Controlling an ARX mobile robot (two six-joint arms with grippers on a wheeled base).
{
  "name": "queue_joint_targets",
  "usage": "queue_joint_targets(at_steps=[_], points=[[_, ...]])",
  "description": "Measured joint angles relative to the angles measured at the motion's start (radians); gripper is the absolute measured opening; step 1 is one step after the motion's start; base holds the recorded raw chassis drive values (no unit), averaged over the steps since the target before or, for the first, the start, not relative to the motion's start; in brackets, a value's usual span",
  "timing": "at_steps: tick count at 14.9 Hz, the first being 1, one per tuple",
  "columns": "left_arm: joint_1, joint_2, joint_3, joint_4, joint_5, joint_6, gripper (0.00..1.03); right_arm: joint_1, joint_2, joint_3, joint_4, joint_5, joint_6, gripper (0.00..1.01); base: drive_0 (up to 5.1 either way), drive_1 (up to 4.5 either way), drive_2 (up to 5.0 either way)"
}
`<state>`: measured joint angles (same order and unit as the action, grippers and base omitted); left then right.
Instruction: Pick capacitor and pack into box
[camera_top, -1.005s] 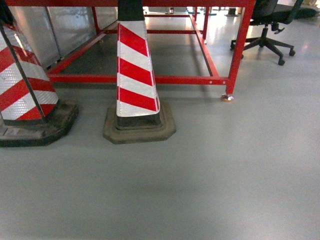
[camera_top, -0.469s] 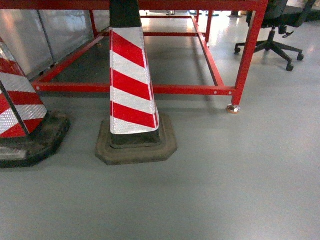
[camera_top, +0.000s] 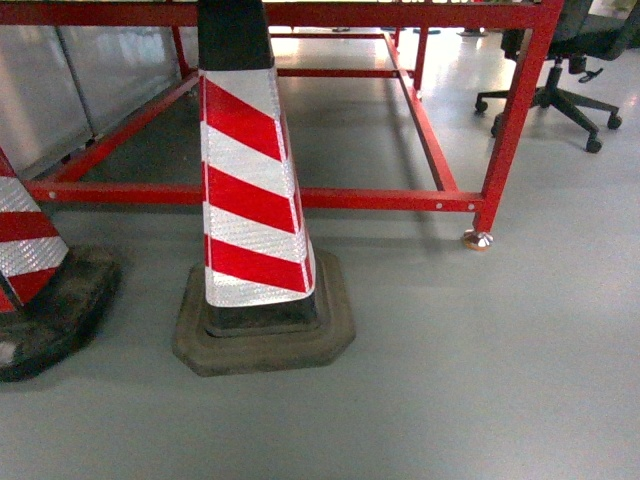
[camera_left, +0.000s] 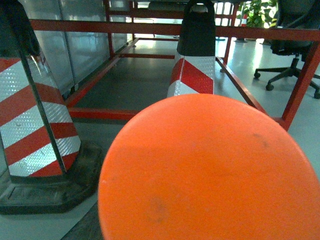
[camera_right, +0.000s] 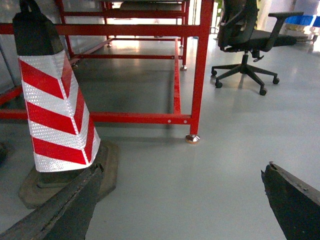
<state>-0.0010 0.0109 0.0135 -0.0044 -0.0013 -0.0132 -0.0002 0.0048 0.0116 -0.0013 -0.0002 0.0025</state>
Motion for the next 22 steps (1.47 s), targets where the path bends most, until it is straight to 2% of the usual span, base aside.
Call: queue_joint_targets(at_steps=[14,22], points=[[0.000,0.000,0.000,-0.003,0.000,0.002,0.44,0.000,0.000,0.000,-0.003,-0.001,0.000,0.98,0.1,3.91,-3.7],[0.000,0.000,0.000,-0.002,0.000,0.003,0.44,0.000,0.000,0.000,-0.005,0.001,0.000,0.98,0.0,0.00,0.0]])
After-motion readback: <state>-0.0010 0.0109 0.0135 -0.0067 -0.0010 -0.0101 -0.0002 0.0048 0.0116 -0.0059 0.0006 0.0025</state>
